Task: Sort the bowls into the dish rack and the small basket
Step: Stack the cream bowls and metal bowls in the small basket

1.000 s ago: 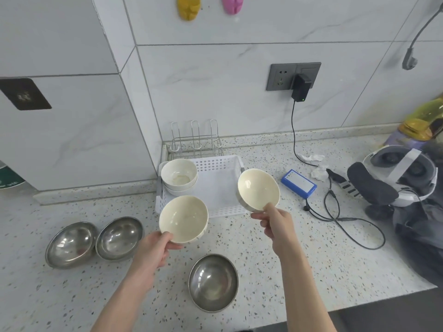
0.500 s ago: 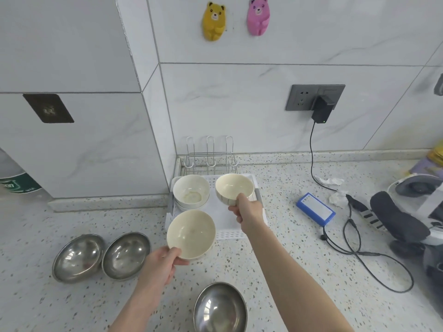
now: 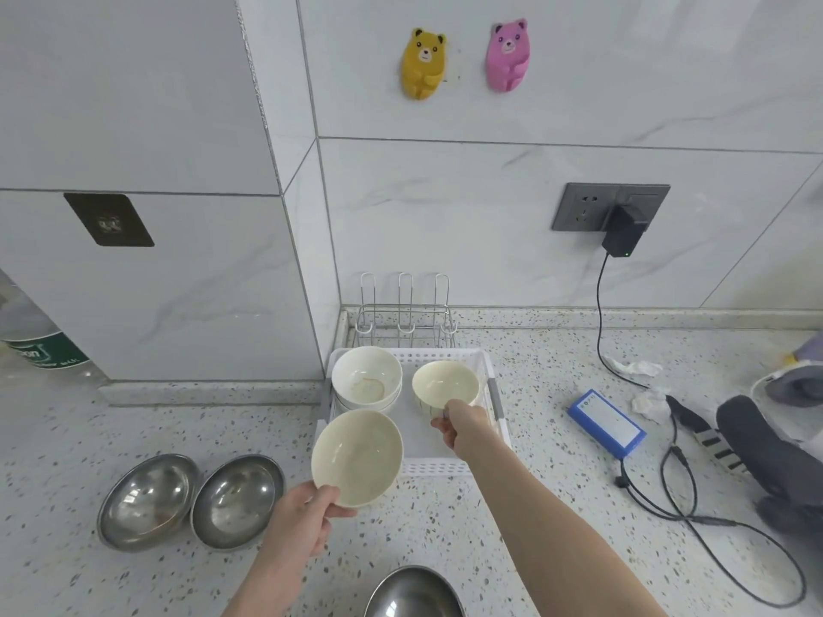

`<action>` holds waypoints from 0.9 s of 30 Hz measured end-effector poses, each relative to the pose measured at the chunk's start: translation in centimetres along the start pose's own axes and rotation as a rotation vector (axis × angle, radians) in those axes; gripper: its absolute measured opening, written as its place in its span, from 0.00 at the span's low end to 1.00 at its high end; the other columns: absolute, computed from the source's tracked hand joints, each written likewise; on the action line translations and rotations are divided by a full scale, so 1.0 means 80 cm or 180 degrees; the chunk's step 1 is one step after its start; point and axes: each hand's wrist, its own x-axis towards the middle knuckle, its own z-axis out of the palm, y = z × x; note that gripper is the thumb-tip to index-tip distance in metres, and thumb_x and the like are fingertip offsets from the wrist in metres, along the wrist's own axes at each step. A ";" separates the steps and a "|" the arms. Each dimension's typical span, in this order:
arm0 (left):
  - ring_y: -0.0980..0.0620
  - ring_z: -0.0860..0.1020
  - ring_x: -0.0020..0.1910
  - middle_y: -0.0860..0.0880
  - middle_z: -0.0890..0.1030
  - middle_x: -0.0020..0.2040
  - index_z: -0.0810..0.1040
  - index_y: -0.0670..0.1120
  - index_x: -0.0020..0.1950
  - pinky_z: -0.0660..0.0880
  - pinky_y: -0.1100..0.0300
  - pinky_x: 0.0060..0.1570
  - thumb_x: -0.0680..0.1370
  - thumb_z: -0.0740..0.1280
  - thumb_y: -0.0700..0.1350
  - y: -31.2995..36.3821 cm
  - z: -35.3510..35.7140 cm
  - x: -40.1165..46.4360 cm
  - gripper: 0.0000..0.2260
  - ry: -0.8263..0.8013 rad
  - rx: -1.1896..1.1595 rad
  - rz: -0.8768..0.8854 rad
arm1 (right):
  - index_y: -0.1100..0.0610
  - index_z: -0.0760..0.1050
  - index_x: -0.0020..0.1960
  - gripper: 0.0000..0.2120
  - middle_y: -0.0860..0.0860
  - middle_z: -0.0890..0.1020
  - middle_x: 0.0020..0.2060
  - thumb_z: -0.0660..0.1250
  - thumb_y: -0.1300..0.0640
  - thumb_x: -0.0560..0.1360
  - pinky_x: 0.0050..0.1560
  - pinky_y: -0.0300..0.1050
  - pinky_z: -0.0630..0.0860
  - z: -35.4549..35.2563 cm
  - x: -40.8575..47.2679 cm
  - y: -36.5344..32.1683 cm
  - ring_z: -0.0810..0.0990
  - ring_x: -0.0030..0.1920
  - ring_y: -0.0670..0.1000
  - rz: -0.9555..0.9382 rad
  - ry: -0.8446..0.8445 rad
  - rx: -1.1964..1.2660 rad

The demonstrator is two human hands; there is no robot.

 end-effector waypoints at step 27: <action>0.53 0.61 0.25 0.42 0.86 0.38 0.79 0.45 0.55 0.57 0.64 0.24 0.79 0.65 0.39 0.004 0.005 -0.005 0.07 0.0001 -0.0090 0.0050 | 0.64 0.73 0.56 0.13 0.57 0.82 0.42 0.54 0.59 0.79 0.32 0.38 0.70 -0.010 -0.015 0.006 0.79 0.29 0.48 -0.0796 0.0129 -0.2189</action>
